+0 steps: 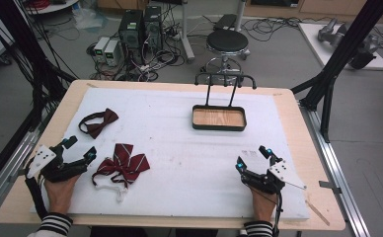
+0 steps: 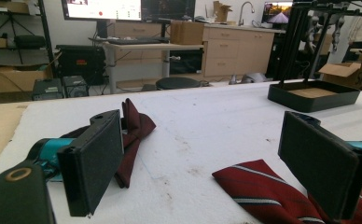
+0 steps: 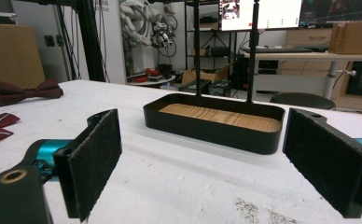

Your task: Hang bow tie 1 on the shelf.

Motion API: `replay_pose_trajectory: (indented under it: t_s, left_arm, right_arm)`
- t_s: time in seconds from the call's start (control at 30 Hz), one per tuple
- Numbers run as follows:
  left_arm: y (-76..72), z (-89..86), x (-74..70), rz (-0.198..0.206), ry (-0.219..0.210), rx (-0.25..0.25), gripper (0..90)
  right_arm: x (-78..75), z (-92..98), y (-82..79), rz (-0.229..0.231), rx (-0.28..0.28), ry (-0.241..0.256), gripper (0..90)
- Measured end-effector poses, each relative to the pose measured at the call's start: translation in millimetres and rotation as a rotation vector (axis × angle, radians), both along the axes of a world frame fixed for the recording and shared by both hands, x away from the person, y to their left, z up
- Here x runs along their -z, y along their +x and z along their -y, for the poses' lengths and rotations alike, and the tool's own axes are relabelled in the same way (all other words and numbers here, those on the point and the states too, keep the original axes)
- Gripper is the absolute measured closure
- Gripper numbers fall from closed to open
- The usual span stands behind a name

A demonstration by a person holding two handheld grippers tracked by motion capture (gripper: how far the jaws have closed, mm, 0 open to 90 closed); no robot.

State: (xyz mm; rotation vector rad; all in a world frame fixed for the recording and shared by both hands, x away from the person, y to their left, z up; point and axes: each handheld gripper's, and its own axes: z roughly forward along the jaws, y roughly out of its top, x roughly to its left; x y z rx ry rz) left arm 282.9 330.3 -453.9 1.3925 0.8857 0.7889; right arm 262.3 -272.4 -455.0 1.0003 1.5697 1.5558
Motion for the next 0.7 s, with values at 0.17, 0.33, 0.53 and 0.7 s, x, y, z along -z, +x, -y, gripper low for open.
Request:
replay_pose_trajectory:
  t_s: [0.17,0.33,0.53,0.7]
  left_arm:
    - [0.2,0.0,-0.1,-0.003,-0.002,-0.003,14.5]
    - [0.5,-0.7,-0.1,-0.002,-0.01,0.0,14.4]
    - [0.9,-1.3,-0.4,-0.008,-0.013,-0.003,13.6]
    - [1.3,-4.2,-3.6,-0.015,-0.02,0.022,13.3]
  right_arm:
    - [0.0,0.4,0.1,0.002,0.001,0.003,10.9]
    - [0.2,0.6,-0.2,0.013,-0.001,0.002,10.9]
    - [0.3,0.3,-0.8,0.013,-0.001,0.002,10.9]
    - [0.3,0.4,-0.9,0.013,-0.002,0.004,10.9]
